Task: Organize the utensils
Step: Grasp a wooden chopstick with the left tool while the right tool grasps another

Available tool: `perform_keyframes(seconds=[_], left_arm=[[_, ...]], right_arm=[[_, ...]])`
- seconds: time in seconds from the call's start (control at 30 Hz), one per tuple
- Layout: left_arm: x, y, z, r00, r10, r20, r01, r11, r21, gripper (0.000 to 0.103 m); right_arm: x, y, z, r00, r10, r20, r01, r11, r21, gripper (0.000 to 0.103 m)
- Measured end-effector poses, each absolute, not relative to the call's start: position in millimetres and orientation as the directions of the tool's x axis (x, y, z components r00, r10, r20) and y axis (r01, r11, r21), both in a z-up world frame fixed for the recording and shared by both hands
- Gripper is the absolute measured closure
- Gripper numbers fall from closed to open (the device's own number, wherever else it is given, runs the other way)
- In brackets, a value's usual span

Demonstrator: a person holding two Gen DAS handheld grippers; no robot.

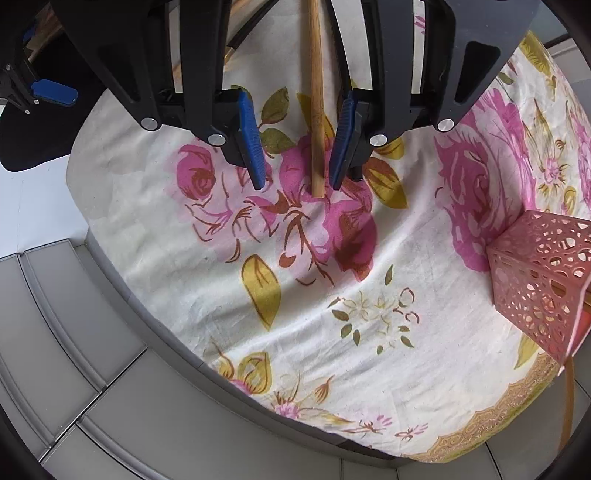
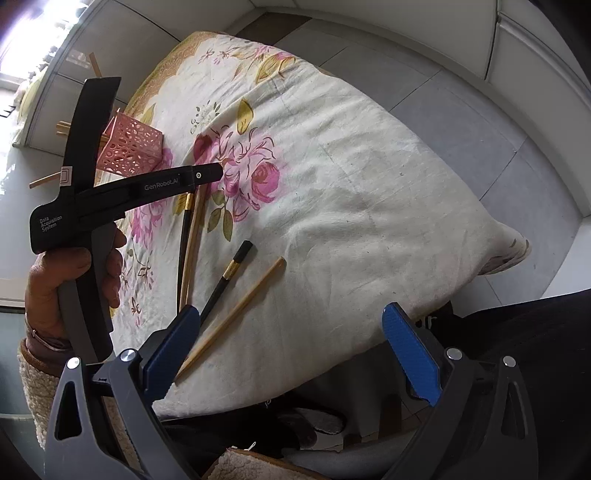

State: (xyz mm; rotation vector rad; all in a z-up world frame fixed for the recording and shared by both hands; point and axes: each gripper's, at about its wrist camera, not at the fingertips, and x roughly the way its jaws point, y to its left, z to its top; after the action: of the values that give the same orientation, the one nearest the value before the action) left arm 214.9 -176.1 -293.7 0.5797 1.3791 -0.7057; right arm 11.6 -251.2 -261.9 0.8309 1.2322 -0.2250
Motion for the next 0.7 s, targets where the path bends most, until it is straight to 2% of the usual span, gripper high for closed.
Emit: perform_keyframes(seconds=[0.07,0.1,0.13,0.17,0.27,0.33,0.4,0.5,0.63,0.7], left_arm=[[214,-178,-297,0.055,-0.118,-0.992,0.765,0.644,-0.034,0.070],[212,-178,-297,0.079,-0.103,-0.992,0.776,0.631,-0.004,0.076],[212,-177,-297,0.092,-0.097,-0.991,0.778,0.628,0.011,0.089],[212,-176,-296,0.088,-0.106,-0.990,0.773,0.634,0.000,0.096],[209,-168,-293,0.124,-0.104,-0.987,0.766,0.642,0.028,0.096],[208,-154,-286,0.153,-0.108,-0.982,0.757,0.652,0.046,0.096],[208,-141,-272,0.172,-0.135,-0.976,0.751,0.659,0.042,0.096],[205,-121,-250,0.195,-0.191,-0.962,0.746,0.666,0.019,0.096],[196,-101,-232,0.217,-0.229,-0.949,0.751,0.660,0.012,0.096],[194,-94,-230,0.224,-0.238,-0.945,0.750,0.662,0.011,0.096]], right_arm=[[18,-248,-265,0.340,0.269,-0.901,0.577,0.696,0.426,0.007],[21,-246,-268,0.335,0.268,-0.903,0.582,0.695,0.422,0.007],[24,-245,-272,0.326,0.275,-0.905,0.589,0.689,0.422,0.007],[28,-243,-276,0.313,0.285,-0.906,0.599,0.681,0.421,0.007],[39,-237,-288,0.280,0.295,-0.914,0.617,0.674,0.407,0.011],[44,-233,-294,0.258,0.303,-0.917,0.630,0.667,0.397,0.024],[49,-230,-301,0.221,0.312,-0.924,0.650,0.659,0.378,0.032],[62,-226,-302,0.191,0.292,-0.937,0.661,0.667,0.343,0.062],[79,-218,-304,0.147,0.250,-0.957,0.675,0.681,0.282,0.067],[85,-207,-301,0.133,0.181,-0.974,0.661,0.716,0.224,0.070]])
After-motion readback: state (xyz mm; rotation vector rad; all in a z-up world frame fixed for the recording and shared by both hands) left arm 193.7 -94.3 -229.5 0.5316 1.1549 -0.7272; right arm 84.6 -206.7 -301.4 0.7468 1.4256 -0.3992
